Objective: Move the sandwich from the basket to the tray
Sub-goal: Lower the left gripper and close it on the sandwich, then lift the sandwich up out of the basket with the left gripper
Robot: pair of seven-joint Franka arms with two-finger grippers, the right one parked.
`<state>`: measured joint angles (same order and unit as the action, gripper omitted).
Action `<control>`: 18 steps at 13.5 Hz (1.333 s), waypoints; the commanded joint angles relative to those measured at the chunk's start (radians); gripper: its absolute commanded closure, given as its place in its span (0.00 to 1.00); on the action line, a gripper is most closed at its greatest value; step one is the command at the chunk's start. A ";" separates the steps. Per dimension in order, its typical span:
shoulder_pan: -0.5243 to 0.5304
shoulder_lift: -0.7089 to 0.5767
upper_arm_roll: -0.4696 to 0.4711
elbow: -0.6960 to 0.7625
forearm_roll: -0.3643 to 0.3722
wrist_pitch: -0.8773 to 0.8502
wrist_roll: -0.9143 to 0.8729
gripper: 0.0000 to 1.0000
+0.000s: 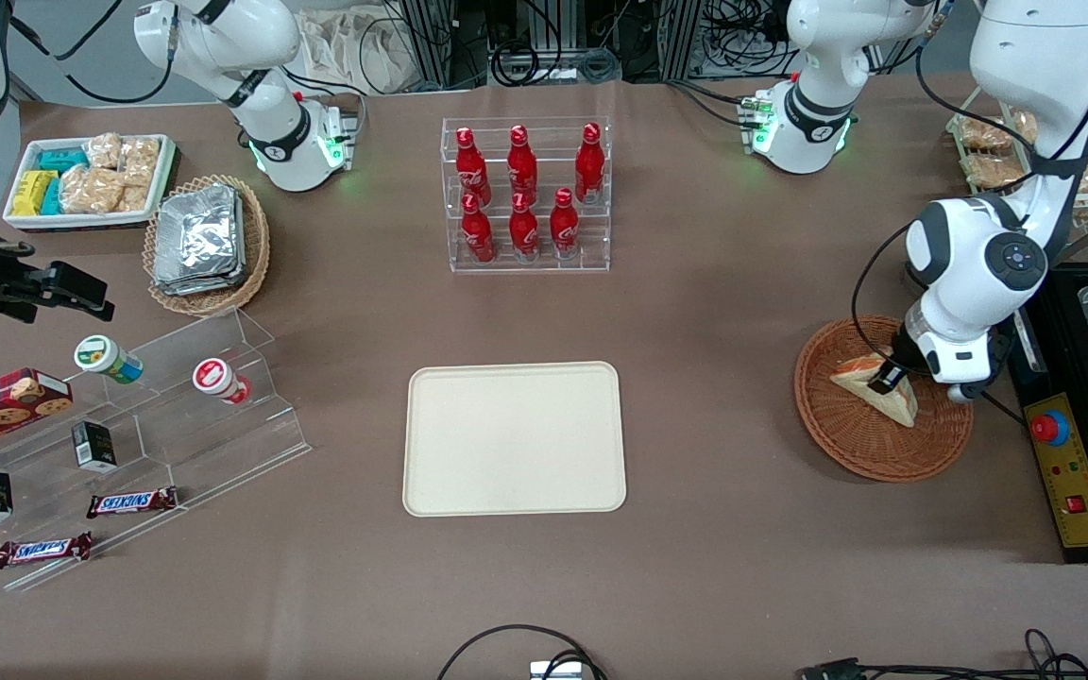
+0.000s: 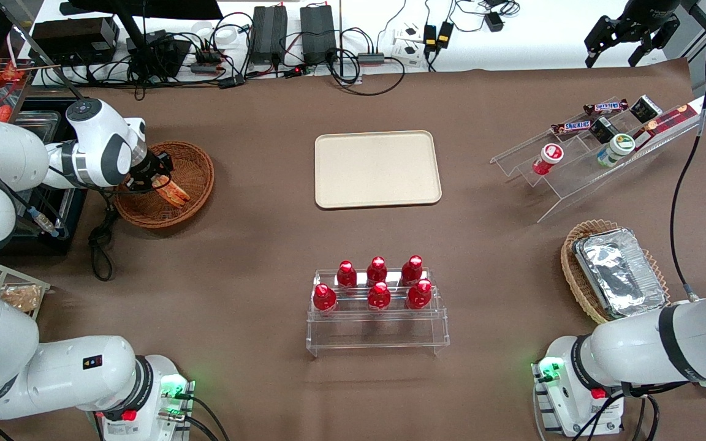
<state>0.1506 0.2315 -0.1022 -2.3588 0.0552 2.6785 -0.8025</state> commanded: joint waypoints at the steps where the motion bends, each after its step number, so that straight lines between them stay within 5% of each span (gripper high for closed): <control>1: -0.037 -0.044 -0.001 -0.004 0.009 -0.035 0.031 0.64; 6: -0.039 -0.121 -0.008 0.036 0.012 -0.149 0.181 0.73; 18: -0.046 -0.120 -0.258 0.330 0.109 -0.480 0.278 0.72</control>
<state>0.1013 0.0886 -0.3294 -2.1069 0.1411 2.2683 -0.5377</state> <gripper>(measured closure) 0.718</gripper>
